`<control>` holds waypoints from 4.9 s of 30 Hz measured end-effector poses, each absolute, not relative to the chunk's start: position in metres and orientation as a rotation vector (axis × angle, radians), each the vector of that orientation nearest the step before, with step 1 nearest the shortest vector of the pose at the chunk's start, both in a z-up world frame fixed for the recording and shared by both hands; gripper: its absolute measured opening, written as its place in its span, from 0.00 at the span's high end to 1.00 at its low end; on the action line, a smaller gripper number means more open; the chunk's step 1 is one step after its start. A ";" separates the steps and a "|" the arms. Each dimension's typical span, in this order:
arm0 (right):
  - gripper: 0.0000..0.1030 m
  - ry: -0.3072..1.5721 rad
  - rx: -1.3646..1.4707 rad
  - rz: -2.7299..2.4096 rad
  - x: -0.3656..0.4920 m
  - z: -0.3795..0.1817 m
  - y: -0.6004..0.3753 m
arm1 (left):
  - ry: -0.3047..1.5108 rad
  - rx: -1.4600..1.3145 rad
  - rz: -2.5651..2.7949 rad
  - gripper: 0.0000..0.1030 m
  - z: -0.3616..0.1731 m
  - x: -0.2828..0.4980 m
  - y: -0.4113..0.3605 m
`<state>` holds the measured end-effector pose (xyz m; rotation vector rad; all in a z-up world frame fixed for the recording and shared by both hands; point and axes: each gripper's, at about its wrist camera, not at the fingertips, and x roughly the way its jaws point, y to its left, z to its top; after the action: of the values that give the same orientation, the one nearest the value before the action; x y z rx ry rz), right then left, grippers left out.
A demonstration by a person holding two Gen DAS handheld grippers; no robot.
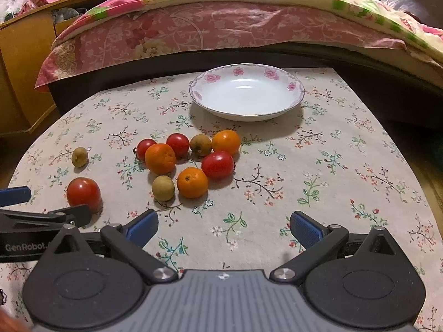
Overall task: Organize fruits
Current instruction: 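Move both grippers toward the fruits, left toward the large red tomato, then grasp the large red tomato with the left gripper while the right grasps a small orange, then carry both fruits over the white bowl and open both grippers to drop them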
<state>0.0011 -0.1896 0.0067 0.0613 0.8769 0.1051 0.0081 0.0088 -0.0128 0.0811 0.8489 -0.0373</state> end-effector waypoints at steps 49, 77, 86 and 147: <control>0.55 0.914 0.123 0.271 0.057 -0.015 -0.184 | 0.868 0.079 -0.124 0.13 -0.044 0.041 0.009; 0.70 0.896 -0.011 0.301 0.043 -0.014 -0.173 | 0.837 0.116 -0.195 0.30 -0.042 0.038 0.002; 0.70 0.915 0.019 0.303 0.042 -0.012 -0.178 | 0.854 0.101 -0.195 0.50 -0.038 0.036 0.006; 0.70 0.820 0.123 0.204 0.162 -0.001 -0.254 | 0.749 0.130 -0.357 0.50 -0.009 0.175 -0.093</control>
<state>0.1623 -0.2539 -0.0007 0.1233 0.8198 0.2040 0.1745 -0.0930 -0.0085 0.1303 0.7491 -0.3568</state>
